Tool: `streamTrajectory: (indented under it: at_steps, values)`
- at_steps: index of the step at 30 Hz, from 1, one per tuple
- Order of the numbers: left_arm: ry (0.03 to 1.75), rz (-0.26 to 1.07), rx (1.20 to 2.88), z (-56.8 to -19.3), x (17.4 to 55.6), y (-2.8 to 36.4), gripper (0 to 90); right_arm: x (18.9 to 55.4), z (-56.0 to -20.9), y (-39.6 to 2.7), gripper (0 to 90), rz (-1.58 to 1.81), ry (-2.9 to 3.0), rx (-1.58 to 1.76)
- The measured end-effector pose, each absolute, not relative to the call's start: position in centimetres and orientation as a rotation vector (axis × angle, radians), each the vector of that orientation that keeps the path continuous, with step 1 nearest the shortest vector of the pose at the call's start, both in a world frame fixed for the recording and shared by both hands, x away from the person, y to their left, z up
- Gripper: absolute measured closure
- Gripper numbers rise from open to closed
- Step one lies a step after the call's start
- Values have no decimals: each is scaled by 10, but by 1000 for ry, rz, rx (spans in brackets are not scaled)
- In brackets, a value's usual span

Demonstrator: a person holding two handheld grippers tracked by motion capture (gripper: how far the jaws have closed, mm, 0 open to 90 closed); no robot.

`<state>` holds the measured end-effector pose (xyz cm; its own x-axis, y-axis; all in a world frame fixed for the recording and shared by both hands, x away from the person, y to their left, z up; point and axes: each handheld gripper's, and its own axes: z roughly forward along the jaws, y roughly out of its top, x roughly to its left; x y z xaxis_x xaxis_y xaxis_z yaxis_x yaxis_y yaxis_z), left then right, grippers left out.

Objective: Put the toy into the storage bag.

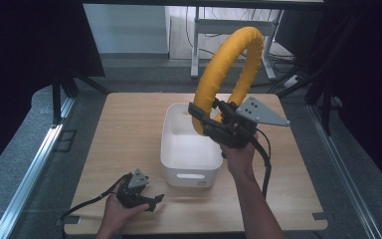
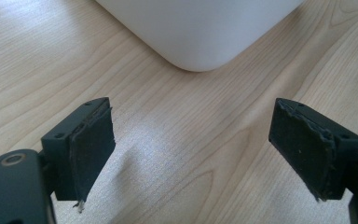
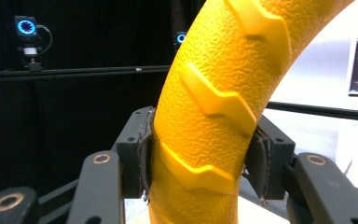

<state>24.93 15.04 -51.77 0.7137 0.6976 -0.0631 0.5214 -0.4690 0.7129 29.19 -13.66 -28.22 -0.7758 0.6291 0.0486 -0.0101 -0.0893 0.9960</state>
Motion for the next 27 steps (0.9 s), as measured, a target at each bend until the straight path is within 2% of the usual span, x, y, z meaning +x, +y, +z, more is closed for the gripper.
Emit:
streamTrajectory:
  at_steps: [10,27]
  values:
    - [920,307,2184,-517,249,151,143,297,-296,-107,483,1945,1822,666]
    - [922,307,2191,-518,250,151,142,295,-311,-97,482,1957,1852,672]
